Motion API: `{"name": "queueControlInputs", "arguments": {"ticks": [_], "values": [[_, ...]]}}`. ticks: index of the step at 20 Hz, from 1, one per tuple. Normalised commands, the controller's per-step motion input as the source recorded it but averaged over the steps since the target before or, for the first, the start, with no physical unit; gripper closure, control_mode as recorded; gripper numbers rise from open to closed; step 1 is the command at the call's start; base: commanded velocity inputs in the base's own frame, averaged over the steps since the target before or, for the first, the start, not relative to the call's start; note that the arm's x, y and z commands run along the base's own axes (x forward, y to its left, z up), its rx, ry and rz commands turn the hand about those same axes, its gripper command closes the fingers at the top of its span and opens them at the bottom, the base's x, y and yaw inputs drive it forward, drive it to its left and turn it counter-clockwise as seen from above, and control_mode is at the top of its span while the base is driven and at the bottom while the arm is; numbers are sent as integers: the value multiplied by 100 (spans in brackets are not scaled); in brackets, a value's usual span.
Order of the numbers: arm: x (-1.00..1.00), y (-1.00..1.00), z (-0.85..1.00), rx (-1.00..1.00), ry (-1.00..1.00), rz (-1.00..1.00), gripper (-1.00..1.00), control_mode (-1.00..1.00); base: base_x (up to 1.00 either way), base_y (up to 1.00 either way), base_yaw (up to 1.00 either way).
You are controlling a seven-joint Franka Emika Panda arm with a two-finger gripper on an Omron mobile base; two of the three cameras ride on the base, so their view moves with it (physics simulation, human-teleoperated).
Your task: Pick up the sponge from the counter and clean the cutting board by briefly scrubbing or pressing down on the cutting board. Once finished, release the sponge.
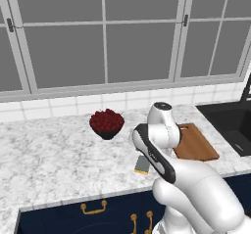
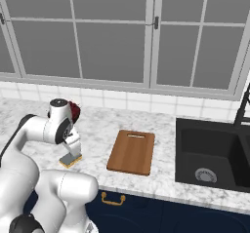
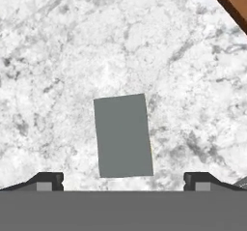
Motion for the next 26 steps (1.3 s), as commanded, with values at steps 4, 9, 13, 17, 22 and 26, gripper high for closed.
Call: {"name": "queueControlInputs", "arguments": {"ticks": [4, 9, 13, 17, 22, 26], "values": [[4, -3, -47, 7, 0, -1, -100, -100, 0, 0, 0], [3, 0, -17, -1, 0, 5, -100, -100, 0, 0, 0], [1, 3, -21, -3, 0, 8, -100, -100, 0, 0, 0], [1, 0, -26, 0, 0, 2, -100, -100, 0, 0, 0], [0, 0, -21, 0, -1, 0, -100, -100, 0, 0, 0], [-17, -16, 0, 0, 0, 0, -100, -100, 0, 0, 0]]}}
